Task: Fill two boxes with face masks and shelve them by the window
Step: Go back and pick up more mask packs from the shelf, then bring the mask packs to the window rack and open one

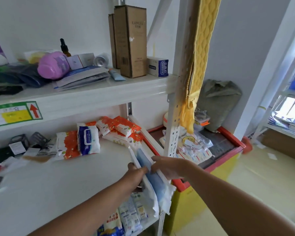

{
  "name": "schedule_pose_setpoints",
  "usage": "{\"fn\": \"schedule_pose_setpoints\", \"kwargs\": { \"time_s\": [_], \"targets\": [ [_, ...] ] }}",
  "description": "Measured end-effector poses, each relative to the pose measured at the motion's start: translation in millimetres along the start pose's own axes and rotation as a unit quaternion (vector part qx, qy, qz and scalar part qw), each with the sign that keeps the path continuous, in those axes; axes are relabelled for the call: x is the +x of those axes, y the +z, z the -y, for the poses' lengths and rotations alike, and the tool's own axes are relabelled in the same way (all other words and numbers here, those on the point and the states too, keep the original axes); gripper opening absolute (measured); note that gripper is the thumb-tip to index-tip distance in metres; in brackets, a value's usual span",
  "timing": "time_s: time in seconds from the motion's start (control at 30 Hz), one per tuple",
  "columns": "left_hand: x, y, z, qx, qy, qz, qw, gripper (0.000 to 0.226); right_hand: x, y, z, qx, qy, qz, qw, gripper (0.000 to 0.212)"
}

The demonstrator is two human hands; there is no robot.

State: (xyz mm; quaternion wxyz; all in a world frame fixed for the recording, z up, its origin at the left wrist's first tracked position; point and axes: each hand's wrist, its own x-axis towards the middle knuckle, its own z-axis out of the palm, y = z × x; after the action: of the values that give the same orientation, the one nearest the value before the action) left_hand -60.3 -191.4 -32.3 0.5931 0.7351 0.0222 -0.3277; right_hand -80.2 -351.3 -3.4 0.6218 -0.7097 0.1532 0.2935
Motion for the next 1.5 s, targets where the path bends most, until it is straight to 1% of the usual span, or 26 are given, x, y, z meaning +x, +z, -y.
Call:
{"fn": "schedule_pose_setpoints", "kwargs": {
  "time_s": [0.03, 0.1, 0.17, 0.23, 0.27, 0.33, 0.37, 0.4, 0.47, 0.5, 0.57, 0.63, 0.7, 0.73, 0.83, 0.9, 0.97, 1.03, 1.07, 1.13, 1.17, 1.23, 1.3, 1.4, 1.47, 1.5],
  "targets": [
    [-3, 8, 1, 0.004, -0.003, 0.006, 1.000, 0.051, -3, -8, -6, 0.007, 0.012, 0.006, 1.000, 0.057],
    [-10, 25, 1, 0.012, -0.010, 0.019, 1.000, 0.050, -9, -22, -17, 0.016, 0.035, 0.029, 0.999, 0.070],
    [-15, 43, -1, 0.011, -0.024, 0.041, 0.999, 0.048, -18, -35, -30, 0.006, 0.037, 0.048, 0.998, 0.067],
    [-19, 60, -5, 0.020, -0.035, 0.068, 0.997, 0.049, -32, -49, -41, 0.001, 0.046, 0.040, 0.998, 0.060],
    [-21, 70, -6, 0.024, -0.037, 0.083, 0.996, 0.050, -40, -55, -47, 0.003, 0.049, 0.027, 0.998, 0.062],
    [-22, 91, -9, 0.038, -0.043, 0.108, 0.993, 0.050, -59, -71, -61, 0.023, 0.064, -0.009, 0.998, 0.077],
    [-22, 103, -11, 0.046, -0.047, 0.122, 0.990, 0.049, -70, -79, -67, 0.039, 0.075, -0.027, 0.996, 0.080],
    [-20, 114, -12, 0.056, -0.044, 0.136, 0.988, 0.047, -83, -85, -72, 0.054, 0.083, -0.043, 0.994, 0.069],
    [-15, 138, -19, 0.062, -0.027, 0.165, 0.984, 0.041, -106, -103, -88, 0.097, 0.075, -0.061, 0.991, 0.032],
    [-10, 150, -24, 0.061, -0.021, 0.177, 0.982, 0.041, -115, -112, -94, 0.124, 0.067, -0.087, 0.986, 0.024],
    [0, 176, -36, 0.067, -0.009, 0.191, 0.979, 0.039, -134, -125, -106, 0.161, 0.052, -0.166, 0.972, 0.023],
    [11, 204, -49, 0.067, 0.007, 0.198, 0.978, 0.033, -148, -142, -120, 0.185, 0.030, -0.261, 0.947, 0.029],
    [22, 233, -61, 0.076, 0.027, 0.204, 0.976, 0.035, -166, -153, -125, 0.188, 0.006, -0.352, 0.917, 0.014],
    [27, 249, -67, 0.083, 0.032, 0.206, 0.974, 0.037, -175, -160, -128, 0.192, 0.003, -0.386, 0.902, 0.011],
    [42, 297, -80, 0.115, 0.050, 0.200, 0.972, 0.029, -190, -189, -146, 0.204, 0.002, -0.467, 0.861, 0.026],
    [54, 327, -84, 0.131, 0.060, 0.192, 0.971, 0.025, -196, -212, -163, 0.200, 0.009, -0.512, 0.835, 0.027],
    [67, 355, -87, 0.141, 0.039, 0.196, 0.970, 0.023, -202, -238, -178, 0.215, 0.007, -0.548, 0.809, 0.032],
    [76, 385, -90, 0.149, 0.020, 0.211, 0.966, 0.015, -209, -266, -191, 0.240, 0.000, -0.579, 0.779, 0.025],
    [80, 404, -92, 0.164, 0.035, 0.211, 0.963, 0.018, -211, -282, -200, 0.255, 0.001, -0.594, 0.763, 0.021],
    [94, 441, -97, 0.206, 0.085, 0.221, 0.949, 0.046, -210, -314, -219, 0.267, 0.026, -0.623, 0.735, 0.020],
    [102, 459, -103, 0.225, 0.102, 0.223, 0.943, 0.058, -209, -332, -230, 0.263, 0.055, -0.633, 0.726, 0.026],
    [112, 493, -118, 0.244, 0.125, 0.233, 0.933, 0.061, -206, -370, -256, 0.254, 0.103, -0.632, 0.725, 0.032],
    [123, 527, -135, 0.241, 0.136, 0.238, 0.931, 0.060, -209, -405, -271, 0.261, 0.121, -0.625, 0.725, 0.024],
    [144, 575, -153, 0.238, 0.143, 0.247, 0.928, 0.057, -226, -456, -283, 0.263, 0.137, -0.623, 0.724, 0.025],
    [156, 603, -163, 0.248, 0.145, 0.251, 0.924, 0.050, -238, -491, -289, 0.272, 0.133, -0.615, 0.728, 0.013],
    [163, 616, -166, 0.259, 0.146, 0.254, 0.920, 0.050, -242, -506, -292, 0.274, 0.130, -0.615, 0.728, 0.008]
  ]
}}
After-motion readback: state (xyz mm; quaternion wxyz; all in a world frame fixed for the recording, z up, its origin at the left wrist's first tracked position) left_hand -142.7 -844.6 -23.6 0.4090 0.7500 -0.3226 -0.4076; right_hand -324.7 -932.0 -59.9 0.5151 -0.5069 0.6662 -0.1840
